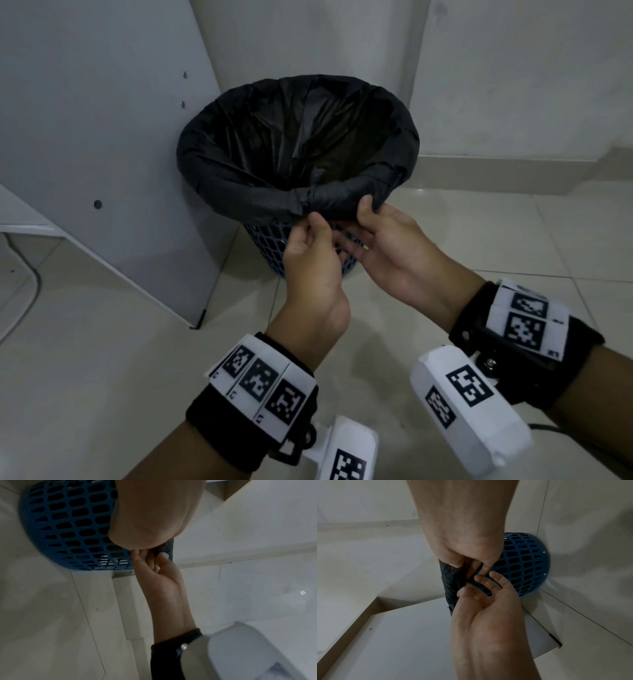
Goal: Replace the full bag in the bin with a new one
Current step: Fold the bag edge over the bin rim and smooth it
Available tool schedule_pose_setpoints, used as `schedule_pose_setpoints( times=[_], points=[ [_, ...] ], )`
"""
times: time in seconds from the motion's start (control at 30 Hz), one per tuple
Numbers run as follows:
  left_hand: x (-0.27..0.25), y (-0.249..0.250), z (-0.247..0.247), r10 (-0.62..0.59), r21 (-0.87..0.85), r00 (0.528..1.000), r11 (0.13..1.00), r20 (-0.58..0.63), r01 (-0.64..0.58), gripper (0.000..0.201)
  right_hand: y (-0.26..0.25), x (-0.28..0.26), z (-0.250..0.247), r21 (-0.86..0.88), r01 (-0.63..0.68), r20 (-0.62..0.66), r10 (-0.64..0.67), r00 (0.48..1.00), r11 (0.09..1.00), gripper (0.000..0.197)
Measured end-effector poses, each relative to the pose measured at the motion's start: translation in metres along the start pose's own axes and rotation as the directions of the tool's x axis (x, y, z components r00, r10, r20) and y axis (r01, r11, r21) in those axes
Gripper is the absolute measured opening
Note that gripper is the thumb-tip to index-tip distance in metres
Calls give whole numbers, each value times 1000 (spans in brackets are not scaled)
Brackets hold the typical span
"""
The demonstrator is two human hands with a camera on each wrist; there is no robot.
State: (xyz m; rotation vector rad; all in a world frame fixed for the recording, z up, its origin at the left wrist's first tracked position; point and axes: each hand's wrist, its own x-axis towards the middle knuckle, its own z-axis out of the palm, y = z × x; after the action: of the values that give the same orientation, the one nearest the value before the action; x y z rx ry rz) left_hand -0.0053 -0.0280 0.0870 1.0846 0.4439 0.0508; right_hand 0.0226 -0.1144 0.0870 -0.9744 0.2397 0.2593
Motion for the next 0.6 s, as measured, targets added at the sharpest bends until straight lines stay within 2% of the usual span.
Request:
schedule_pose_setpoints(
  times=[0.17,0.23,0.3,0.4,0.47,0.6],
  points=[
    [1,12,0,-29,-4,999,1000,-33,29,20,-10,-2,7,83,-23,52,18,998,996,38],
    [-1,12,0,-42,-18,998,999,-45,41,19,-13,0,13,75,18,5,-18,1000,997,40],
    [-4,10,-1,-57,-38,995,998,-78,54,20,-11,1,19,65,70,-62,-66,996,995,33],
    [-11,17,-1,-98,-212,990,974,-98,75,25,-6,1,21,69,101,-113,-93,989,992,30],
    [-13,27,-2,-102,-312,991,947,-85,70,35,-4,0,21,59,122,-129,-114,985,991,28],
    [-3,40,-5,-125,-353,991,931,-57,97,47,-2,-1,26,29,158,-140,-153,978,987,25]
  ],
)
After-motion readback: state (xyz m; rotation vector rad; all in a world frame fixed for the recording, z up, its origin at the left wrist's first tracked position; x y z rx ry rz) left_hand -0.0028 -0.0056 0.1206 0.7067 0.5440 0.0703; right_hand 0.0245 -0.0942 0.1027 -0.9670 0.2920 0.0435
